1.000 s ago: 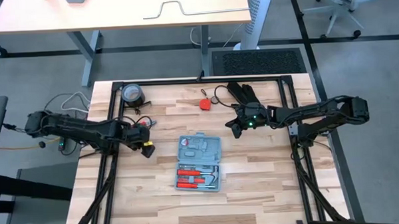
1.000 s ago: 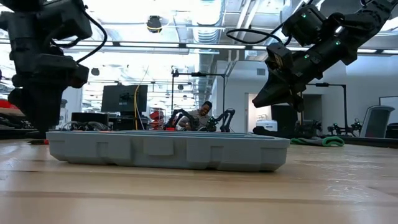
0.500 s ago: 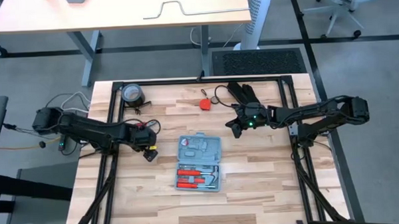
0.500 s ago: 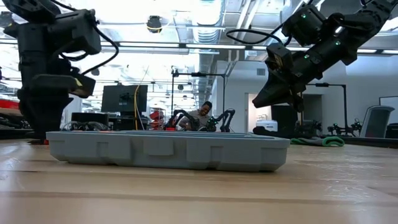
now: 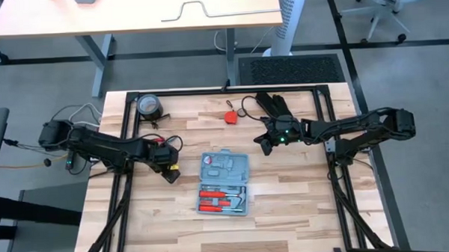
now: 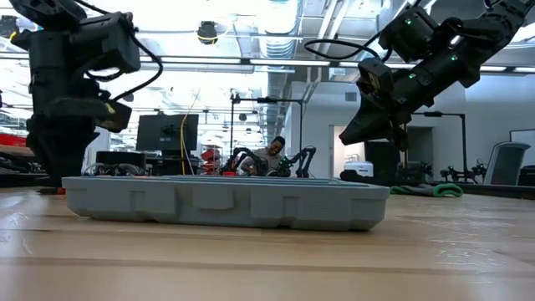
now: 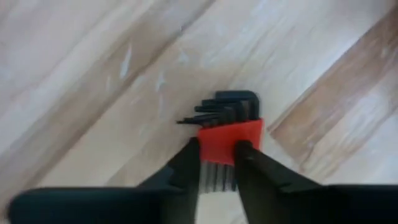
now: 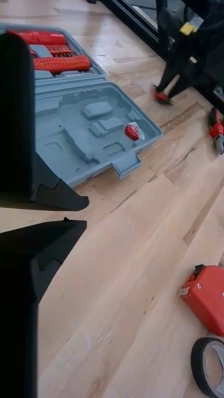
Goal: Prefit tool cases
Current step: Put the orange hex key set into the gray prefit tool case
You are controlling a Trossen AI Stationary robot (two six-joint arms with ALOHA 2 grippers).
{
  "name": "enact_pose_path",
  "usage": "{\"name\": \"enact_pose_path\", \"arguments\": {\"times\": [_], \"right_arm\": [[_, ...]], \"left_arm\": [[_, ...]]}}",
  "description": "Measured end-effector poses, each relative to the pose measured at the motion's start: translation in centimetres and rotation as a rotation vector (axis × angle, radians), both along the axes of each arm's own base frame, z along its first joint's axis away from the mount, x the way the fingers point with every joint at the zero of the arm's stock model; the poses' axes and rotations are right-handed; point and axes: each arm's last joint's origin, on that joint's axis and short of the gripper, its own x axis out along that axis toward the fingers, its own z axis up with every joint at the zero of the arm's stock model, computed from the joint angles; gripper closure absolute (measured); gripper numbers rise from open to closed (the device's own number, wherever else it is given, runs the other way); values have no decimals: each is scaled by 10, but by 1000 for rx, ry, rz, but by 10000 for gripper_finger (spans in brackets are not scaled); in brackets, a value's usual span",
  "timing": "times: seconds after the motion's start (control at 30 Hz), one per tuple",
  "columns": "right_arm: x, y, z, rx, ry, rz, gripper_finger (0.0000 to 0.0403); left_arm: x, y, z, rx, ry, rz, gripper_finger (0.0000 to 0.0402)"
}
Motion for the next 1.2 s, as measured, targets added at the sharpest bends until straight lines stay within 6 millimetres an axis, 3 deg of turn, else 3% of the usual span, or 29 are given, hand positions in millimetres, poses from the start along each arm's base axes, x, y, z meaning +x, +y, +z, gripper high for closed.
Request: {"name": "enact_pose_path", "arguments": {"times": [0.23, 0.73, 1.07, 1.2], "right_arm": [[0, 0, 0, 14, -5, -7, 356], [3, 2, 4, 10, -55, 53, 356], [4, 7, 4, 40, -64, 141, 364], [4, 7, 4, 36, -64, 142, 369]], "left_arm": [[3, 0, 11, 2, -46, -48, 396], [7, 1, 27, 73, -190, -92, 400], [7, 1, 26, 58, -189, -40, 400], [10, 2, 16, 42, -198, -34, 401]]}}
